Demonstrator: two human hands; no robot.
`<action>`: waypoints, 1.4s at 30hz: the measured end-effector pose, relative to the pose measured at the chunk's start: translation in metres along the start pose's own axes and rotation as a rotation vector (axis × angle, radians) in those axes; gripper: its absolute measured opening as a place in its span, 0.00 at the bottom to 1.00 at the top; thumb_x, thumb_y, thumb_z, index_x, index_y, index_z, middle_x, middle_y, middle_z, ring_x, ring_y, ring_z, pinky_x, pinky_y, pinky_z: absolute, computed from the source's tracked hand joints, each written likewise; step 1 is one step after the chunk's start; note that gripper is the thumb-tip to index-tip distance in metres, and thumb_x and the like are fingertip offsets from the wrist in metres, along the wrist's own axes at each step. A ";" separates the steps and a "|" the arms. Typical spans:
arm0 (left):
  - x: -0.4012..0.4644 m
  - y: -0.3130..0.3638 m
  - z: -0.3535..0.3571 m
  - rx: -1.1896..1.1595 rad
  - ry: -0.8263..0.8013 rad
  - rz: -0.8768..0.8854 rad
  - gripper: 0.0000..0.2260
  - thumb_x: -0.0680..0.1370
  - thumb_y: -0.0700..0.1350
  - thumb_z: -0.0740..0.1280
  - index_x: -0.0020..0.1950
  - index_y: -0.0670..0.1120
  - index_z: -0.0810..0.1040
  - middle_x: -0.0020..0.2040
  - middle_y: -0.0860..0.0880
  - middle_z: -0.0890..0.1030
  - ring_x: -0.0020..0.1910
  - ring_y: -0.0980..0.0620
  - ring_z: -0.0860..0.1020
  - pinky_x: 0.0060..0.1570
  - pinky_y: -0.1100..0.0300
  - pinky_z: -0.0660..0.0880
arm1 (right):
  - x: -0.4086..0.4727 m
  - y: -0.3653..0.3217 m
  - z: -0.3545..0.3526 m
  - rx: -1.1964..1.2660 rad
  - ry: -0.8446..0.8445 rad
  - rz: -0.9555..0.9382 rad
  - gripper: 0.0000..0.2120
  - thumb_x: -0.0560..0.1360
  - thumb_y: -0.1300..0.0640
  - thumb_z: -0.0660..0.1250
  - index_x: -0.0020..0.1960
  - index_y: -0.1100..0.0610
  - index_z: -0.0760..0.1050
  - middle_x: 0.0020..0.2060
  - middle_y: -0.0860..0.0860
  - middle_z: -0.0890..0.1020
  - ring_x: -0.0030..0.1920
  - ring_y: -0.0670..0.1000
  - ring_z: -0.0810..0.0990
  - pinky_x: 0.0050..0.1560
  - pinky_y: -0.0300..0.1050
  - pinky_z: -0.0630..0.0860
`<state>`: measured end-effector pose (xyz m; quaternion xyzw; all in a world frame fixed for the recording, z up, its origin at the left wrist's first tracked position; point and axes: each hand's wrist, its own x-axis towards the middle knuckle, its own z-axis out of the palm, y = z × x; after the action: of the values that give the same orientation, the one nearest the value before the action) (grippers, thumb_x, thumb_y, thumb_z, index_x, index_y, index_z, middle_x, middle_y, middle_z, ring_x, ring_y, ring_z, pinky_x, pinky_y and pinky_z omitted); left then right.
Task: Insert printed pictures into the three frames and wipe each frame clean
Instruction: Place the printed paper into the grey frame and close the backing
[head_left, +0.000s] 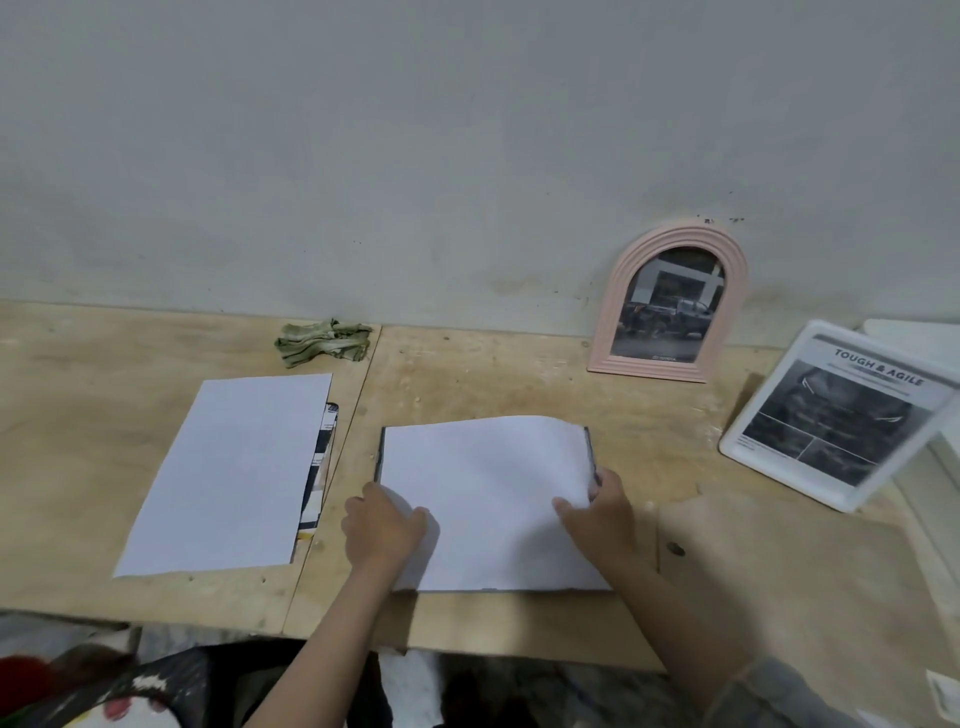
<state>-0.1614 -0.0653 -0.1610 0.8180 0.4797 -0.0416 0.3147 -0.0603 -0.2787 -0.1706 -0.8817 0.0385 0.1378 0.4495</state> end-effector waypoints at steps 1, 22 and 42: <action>0.000 0.000 0.000 0.005 -0.013 -0.003 0.28 0.73 0.53 0.69 0.67 0.39 0.65 0.63 0.39 0.69 0.63 0.37 0.69 0.53 0.49 0.72 | 0.003 0.000 -0.003 0.072 -0.029 0.047 0.20 0.68 0.60 0.73 0.58 0.61 0.71 0.47 0.54 0.76 0.47 0.54 0.75 0.43 0.43 0.70; 0.027 -0.033 -0.047 -0.590 0.174 -0.047 0.10 0.75 0.37 0.65 0.34 0.42 0.69 0.32 0.47 0.71 0.33 0.48 0.70 0.31 0.60 0.64 | 0.037 -0.056 -0.015 0.372 -0.298 -0.028 0.06 0.72 0.67 0.70 0.48 0.60 0.77 0.46 0.56 0.84 0.44 0.57 0.84 0.47 0.53 0.80; 0.122 -0.231 -0.209 -0.892 0.598 -0.521 0.05 0.76 0.39 0.64 0.51 0.40 0.74 0.48 0.43 0.80 0.46 0.43 0.77 0.44 0.57 0.72 | 0.001 -0.318 0.371 -0.018 -0.727 -0.455 0.10 0.73 0.65 0.60 0.51 0.56 0.77 0.44 0.53 0.83 0.38 0.51 0.80 0.32 0.39 0.73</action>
<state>-0.3326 0.2219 -0.1493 0.4385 0.7034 0.3200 0.4588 -0.0753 0.2076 -0.1291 -0.7656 -0.3192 0.3373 0.4452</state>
